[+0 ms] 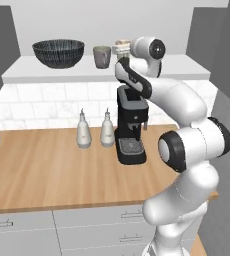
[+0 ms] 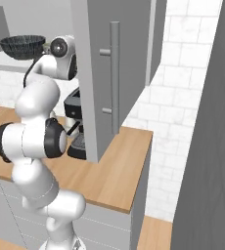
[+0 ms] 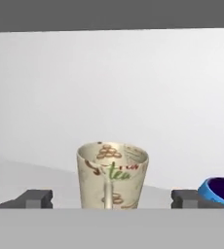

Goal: Gather all objects into one cabinet and sort the glasses and bowls to opposite sides.

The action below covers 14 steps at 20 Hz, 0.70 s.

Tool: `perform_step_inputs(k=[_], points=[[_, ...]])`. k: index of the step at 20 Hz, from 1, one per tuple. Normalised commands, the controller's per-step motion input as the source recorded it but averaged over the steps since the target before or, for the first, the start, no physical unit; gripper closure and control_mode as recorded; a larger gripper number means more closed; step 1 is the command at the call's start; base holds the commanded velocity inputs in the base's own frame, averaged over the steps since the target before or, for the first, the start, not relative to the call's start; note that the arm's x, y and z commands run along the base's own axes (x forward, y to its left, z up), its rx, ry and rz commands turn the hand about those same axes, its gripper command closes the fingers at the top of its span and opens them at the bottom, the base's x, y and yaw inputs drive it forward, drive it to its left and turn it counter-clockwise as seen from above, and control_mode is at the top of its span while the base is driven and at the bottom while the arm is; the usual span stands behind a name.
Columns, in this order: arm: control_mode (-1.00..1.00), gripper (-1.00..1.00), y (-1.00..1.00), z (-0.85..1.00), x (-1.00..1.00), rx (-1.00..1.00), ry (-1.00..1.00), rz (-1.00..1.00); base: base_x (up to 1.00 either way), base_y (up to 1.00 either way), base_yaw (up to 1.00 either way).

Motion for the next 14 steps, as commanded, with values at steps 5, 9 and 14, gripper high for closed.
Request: perform_step_inputs(k=[5, 9, 14], points=[[-1.0, -1.0, -0.26, -0.07, -0.96, -0.03, -0.1, 0.0, 0.0, 0.0, 0.0], [-1.0, -1.0, -0.1, -0.51, -1.0, -0.18, -0.02, 0.01, 0.0, 0.0, 0.0], [-1.0, -1.0, 0.14, -0.8, -1.0, -0.26, 0.0, 0.0, 0.0, 0.0, 0.0]])
